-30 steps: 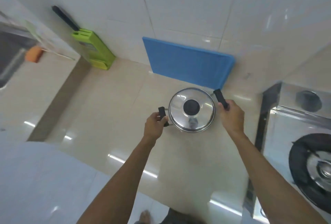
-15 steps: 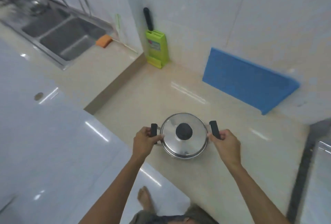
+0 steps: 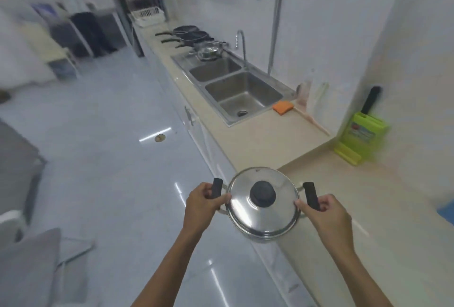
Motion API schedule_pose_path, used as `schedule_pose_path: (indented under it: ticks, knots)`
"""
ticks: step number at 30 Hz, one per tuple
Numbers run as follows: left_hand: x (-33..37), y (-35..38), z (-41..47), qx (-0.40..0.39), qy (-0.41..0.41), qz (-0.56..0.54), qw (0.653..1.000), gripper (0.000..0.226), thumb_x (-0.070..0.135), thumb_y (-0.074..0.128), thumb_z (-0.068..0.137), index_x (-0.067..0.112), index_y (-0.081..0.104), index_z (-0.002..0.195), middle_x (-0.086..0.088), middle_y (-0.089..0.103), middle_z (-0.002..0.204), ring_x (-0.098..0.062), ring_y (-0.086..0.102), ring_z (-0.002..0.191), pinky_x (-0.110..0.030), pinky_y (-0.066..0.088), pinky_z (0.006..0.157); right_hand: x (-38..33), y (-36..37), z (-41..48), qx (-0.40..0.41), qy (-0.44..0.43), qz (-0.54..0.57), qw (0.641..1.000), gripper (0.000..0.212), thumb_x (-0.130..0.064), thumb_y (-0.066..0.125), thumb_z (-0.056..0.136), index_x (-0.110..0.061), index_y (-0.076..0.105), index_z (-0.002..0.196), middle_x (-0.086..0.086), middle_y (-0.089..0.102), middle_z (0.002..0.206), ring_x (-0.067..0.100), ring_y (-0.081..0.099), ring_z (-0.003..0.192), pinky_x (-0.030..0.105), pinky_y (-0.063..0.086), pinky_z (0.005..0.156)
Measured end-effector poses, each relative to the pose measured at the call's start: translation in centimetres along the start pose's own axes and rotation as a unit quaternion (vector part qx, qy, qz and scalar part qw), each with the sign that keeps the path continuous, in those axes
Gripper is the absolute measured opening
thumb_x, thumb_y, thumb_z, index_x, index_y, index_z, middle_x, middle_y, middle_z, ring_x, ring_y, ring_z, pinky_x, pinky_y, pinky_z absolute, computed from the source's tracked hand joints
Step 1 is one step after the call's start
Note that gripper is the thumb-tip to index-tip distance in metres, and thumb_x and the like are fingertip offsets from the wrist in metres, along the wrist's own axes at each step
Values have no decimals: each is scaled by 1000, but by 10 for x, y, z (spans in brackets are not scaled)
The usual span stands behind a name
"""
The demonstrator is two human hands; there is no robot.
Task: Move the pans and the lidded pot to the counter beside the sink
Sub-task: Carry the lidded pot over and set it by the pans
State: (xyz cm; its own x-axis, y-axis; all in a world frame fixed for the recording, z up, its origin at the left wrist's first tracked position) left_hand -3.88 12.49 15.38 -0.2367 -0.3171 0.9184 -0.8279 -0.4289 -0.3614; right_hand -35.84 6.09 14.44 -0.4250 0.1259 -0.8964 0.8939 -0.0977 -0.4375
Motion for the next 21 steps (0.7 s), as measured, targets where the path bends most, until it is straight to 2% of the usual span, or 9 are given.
schedule_pose_path:
  ticks: [5,11,17,21]
  knots:
    - [3,-96,54,63,-4,-18,998,39,46,91,62,24,71,87,18,71,69,2,66,60,-27,52,61,-79,96,23,-55,-37,4,998,42,-51,91,66,-21,62,76,-4,68,74,9,62,65,28,40,52]
    - [-17,-172,130,114,-36,-35,992,48,51,90,56,22,72,88,3,75,75,-8,69,64,-37,59,68,-145,202,62,-101,-69,-14,992,42,-47,91,68,-20,59,75,-3,65,71,8,59,62,27,38,50]
    - [-46,-227,250,147,-61,-35,987,41,50,90,59,22,73,83,1,75,72,-18,72,70,-40,58,69,-190,325,131,-134,-85,-29,987,43,-51,89,69,-20,60,75,-3,67,68,10,61,60,26,39,48]
    - [-47,-263,343,150,-79,-33,985,44,50,90,57,21,71,84,3,74,70,-10,69,63,-35,57,64,-231,407,186,-145,-76,-42,986,43,-49,90,70,-21,58,75,-6,66,66,5,60,59,23,37,48]
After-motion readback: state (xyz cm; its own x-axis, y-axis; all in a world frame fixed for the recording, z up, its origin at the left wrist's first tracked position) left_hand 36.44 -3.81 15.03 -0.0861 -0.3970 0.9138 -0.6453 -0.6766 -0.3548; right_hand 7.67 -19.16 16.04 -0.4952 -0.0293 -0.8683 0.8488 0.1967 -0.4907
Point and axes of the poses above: each hand's wrist, its own z-axis towards the middle knuckle, its own y-axis out of the palm, x = y × z, the point moved 3 cm from there along z, towards the middle knuckle
